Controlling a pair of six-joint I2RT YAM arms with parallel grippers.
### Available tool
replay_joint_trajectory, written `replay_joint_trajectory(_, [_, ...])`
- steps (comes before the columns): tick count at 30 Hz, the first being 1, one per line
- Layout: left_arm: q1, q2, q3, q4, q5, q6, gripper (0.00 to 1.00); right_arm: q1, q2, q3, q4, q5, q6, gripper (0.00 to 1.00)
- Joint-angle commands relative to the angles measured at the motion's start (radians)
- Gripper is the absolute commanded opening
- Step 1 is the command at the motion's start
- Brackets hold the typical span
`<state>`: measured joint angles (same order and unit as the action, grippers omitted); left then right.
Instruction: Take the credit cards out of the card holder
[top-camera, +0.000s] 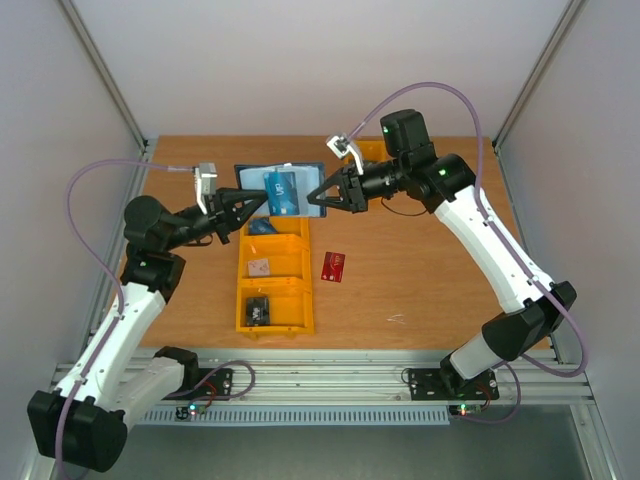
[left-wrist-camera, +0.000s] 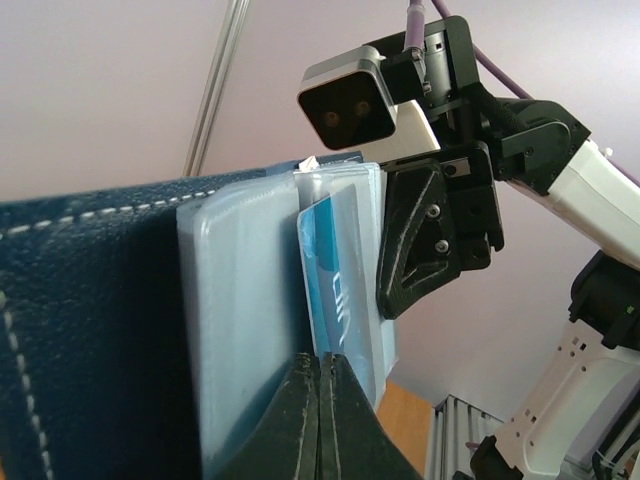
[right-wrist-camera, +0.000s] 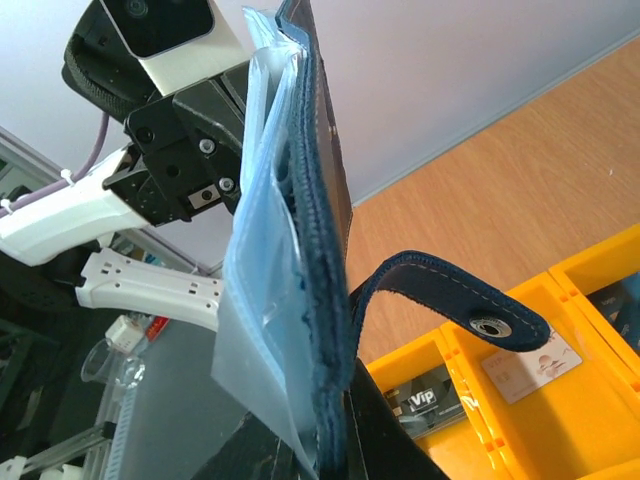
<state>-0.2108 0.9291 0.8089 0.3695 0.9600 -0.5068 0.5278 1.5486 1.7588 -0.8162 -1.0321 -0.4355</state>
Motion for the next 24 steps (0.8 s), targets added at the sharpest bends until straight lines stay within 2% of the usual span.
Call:
replay_joint_trajectory(1, [-0.031,0.009,-0.007,0.053,0.041,0.005,0.0,-0.005,-0.023,0.002,0.03,-0.046,0.023,0.01])
replay_joint_trajectory(9, [-0.065,0.029,0.007,0.063,0.003,0.018,0.0,0.001,-0.019,0.003,0.074,-0.063,0.042,0.01])
replay_joint_trajectory(12, [-0.064,0.023,0.002,0.054,0.004,0.019,0.17,0.0,-0.018,0.002,0.068,-0.066,0.04,0.01])
replay_joint_trajectory(15, [-0.064,0.024,0.002,0.049,0.006,0.025,0.22,0.0,-0.013,0.006,0.069,-0.079,0.045,0.01])
replay_joint_trajectory(20, [-0.068,0.036,0.007,0.05,0.001,0.024,0.16,0.001,0.001,0.021,0.066,-0.098,0.048,0.01])
replay_joint_trajectory(24, [-0.068,0.031,0.004,0.053,0.001,0.024,0.01,0.001,-0.001,0.022,0.06,-0.092,0.041,0.01])
